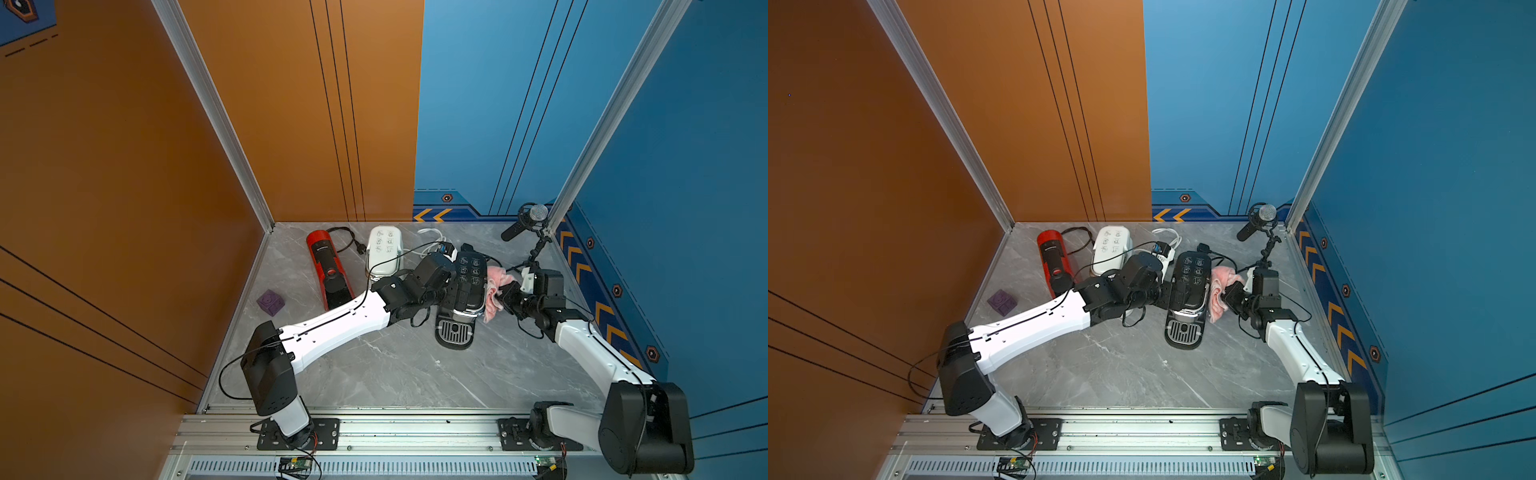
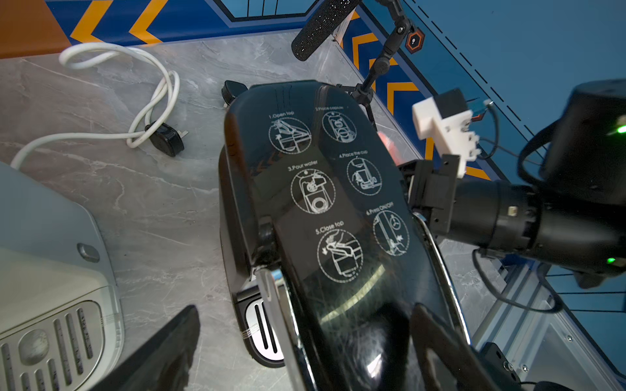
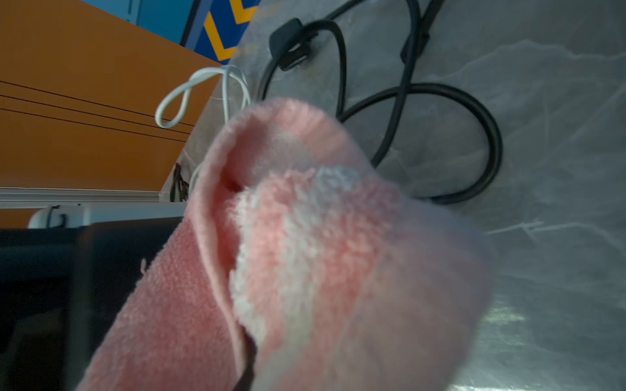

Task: Wipe the surface of a coffee machine
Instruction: Wipe the dirt from the surface of the coffee machine.

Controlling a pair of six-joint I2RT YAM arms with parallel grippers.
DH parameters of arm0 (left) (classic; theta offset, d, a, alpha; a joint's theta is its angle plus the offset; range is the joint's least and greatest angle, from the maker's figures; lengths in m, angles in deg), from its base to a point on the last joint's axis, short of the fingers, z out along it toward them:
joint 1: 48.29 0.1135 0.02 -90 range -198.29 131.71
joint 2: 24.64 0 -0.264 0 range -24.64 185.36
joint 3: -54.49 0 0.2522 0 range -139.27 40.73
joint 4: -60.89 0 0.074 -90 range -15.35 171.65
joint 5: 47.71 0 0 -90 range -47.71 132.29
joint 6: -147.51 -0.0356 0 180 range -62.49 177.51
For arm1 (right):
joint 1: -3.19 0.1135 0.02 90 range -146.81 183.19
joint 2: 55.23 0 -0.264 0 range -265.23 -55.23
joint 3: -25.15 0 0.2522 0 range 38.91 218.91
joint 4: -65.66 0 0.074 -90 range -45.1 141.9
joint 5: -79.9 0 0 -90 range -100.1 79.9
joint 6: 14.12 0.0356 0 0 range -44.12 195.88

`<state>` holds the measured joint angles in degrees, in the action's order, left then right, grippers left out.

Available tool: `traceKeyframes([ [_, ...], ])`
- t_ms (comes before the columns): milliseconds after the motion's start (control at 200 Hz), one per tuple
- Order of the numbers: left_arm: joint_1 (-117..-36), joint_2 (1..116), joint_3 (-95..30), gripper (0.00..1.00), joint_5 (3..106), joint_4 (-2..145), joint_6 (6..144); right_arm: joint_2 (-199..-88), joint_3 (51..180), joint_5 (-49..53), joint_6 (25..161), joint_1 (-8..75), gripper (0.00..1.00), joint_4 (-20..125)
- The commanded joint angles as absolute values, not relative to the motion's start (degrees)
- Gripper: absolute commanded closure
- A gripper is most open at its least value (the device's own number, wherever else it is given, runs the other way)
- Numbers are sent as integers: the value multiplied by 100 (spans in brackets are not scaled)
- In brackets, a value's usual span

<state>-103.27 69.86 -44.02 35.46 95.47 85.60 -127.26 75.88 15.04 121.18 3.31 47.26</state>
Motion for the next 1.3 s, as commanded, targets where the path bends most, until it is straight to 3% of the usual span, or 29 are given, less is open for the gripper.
traceKeyframes([
  [0,-10372,6897,-4250,3,3622,9955,8423,-13067,7362,1398,12163,419,100,5346],
  [410,-10454,6889,-4218,3,3596,9957,8443,-14226,7170,860,12104,979,100,5564],
  [666,-10444,6777,-4149,3,3580,9961,8382,-12415,7790,714,11824,963,100,4148],
  [776,-10433,6782,-4153,3,3604,9954,8382,-12227,8384,939,11787,695,100,3873],
  [1031,-10479,6819,-4141,3,3886,9949,8616,-13065,8932,1054,11820,653,100,4229],
  [1296,-10664,6655,-4009,3,3962,9953,8810,-13977,8103,826,11773,729,100,5025],
])
